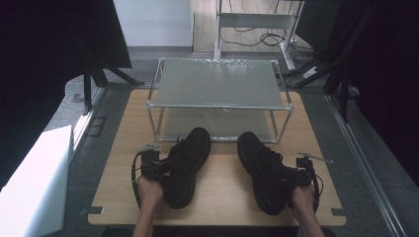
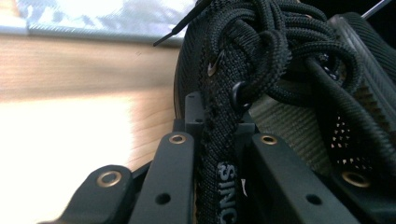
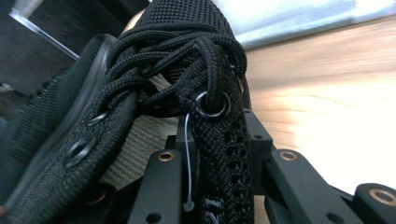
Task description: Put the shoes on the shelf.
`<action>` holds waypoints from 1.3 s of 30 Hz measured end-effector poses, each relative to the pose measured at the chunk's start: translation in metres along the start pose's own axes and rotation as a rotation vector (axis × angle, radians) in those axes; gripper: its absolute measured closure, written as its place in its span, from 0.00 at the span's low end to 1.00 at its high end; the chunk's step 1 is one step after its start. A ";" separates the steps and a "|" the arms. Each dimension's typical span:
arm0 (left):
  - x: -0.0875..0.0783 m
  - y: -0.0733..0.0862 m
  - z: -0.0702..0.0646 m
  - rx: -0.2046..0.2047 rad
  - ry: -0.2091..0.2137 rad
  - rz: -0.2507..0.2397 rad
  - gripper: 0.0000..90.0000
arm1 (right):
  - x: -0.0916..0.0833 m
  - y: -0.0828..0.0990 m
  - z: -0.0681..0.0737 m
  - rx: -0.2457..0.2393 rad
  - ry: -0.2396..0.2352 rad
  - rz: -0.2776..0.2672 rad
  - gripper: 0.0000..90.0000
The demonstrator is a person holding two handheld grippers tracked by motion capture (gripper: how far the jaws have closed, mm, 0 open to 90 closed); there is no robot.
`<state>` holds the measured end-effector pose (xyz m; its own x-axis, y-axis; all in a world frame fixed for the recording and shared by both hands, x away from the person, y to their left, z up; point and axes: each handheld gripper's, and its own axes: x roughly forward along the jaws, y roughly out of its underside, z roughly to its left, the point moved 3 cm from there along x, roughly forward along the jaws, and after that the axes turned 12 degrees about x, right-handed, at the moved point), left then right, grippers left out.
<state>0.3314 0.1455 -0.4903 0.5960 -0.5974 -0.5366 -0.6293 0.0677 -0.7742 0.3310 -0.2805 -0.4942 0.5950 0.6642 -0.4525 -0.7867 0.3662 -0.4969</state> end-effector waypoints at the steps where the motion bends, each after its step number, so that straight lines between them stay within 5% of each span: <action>1: -0.003 -0.005 -0.005 -0.001 0.001 -0.020 0.92 | 0.001 -0.002 0.004 0.011 -0.026 0.002 0.82; 16: -0.023 -0.022 -0.029 -0.035 0.067 -0.138 0.92 | -0.003 -0.012 0.040 0.095 -0.187 -0.060 0.82; 32: -0.039 -0.042 -0.046 -0.087 0.106 -0.249 0.91 | -0.004 -0.020 0.081 0.113 -0.262 -0.088 0.82; 39: -0.043 -0.057 -0.050 -0.088 0.099 -0.269 0.91 | -0.003 -0.033 0.099 0.102 -0.257 -0.107 0.82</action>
<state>0.3172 0.1276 -0.4067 0.6983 -0.6600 -0.2770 -0.4986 -0.1709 -0.8498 0.3388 -0.2300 -0.4039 0.6244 0.7570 -0.1923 -0.7420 0.4979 -0.4489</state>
